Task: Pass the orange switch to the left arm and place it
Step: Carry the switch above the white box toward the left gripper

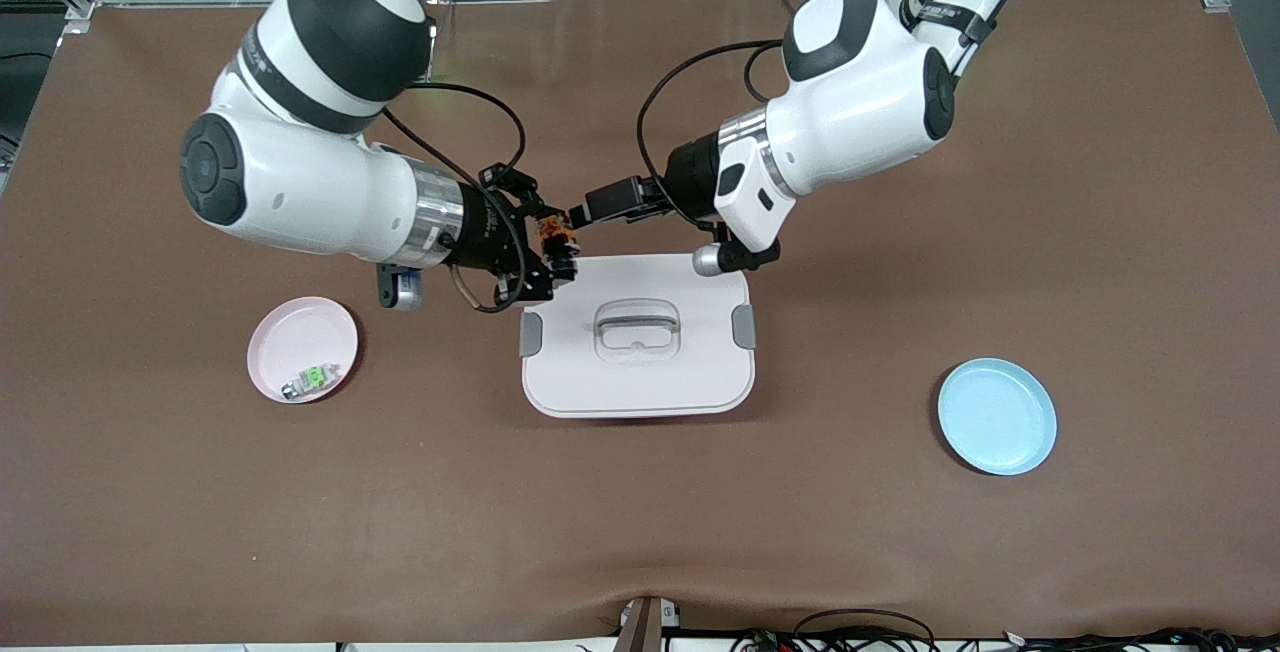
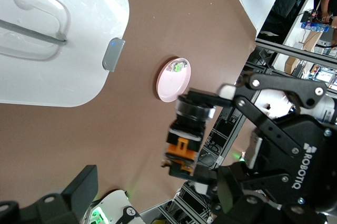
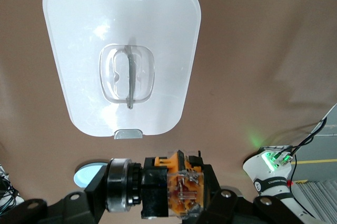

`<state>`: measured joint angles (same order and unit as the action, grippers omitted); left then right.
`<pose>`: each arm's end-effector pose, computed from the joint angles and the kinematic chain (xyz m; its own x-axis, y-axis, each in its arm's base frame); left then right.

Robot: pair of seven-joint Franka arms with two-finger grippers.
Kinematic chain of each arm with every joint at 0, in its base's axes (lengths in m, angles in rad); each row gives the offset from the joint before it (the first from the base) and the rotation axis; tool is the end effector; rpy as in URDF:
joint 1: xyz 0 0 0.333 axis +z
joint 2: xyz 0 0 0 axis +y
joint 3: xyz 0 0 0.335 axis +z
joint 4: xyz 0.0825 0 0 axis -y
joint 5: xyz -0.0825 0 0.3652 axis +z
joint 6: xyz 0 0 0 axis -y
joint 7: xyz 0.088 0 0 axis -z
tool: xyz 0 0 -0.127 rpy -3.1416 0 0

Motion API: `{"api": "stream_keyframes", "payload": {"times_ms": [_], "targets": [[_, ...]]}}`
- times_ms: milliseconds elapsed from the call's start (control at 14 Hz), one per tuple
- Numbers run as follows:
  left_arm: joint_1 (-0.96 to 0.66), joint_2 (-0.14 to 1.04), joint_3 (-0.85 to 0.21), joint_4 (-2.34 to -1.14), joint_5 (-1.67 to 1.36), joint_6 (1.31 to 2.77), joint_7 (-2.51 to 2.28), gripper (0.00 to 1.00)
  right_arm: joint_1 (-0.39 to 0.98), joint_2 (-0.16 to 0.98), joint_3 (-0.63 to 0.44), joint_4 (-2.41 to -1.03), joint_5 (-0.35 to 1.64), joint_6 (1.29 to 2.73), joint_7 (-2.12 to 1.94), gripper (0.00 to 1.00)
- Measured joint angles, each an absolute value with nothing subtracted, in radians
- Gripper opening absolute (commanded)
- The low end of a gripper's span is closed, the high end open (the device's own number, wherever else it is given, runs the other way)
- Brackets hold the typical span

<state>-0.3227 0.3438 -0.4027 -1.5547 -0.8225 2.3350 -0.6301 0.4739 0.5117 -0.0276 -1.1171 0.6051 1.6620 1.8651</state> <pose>0.5319 -0.4469 0.5317 0.9139 0.2394 -0.3278 0.4059 -0.5491 0.7306 0.5987 0.3670 0.5421 0.0497 -0.8415 -0.5380 -0.9781 -0.1501 0.1444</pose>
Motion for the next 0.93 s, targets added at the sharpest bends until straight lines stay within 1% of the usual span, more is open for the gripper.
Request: {"api": "stream_keyframes", "payload": {"times_ms": [286,573,788,859,931], "targets": [[-0.330,0.363,-0.402,-1.555,-0.824,2.368,-0.631,1.00,0.495,0.560,-0.028,-1.068,0.605,1.662,1.896,0.00],[-0.330,0.409,-0.402,-1.555,-0.824,2.378,-0.619,1.00,0.495,0.566,-0.028,-1.059,0.605,1.660,1.898,0.00],[-0.330,0.420,-0.402,-1.552,-0.824,2.381,-0.611,1.00,0.495,0.567,-0.028,-1.057,0.606,1.658,1.898,0.00],[-0.331,0.420,-0.402,-1.552,-0.824,2.382,-0.611,0.98,0.495,0.567,-0.028,-1.057,0.608,1.659,1.899,0.00],[-0.331,0.420,-0.402,-1.551,-0.824,2.382,-0.611,0.80,0.495,0.567,-0.028,-1.057,0.612,1.660,1.900,0.00]]}}
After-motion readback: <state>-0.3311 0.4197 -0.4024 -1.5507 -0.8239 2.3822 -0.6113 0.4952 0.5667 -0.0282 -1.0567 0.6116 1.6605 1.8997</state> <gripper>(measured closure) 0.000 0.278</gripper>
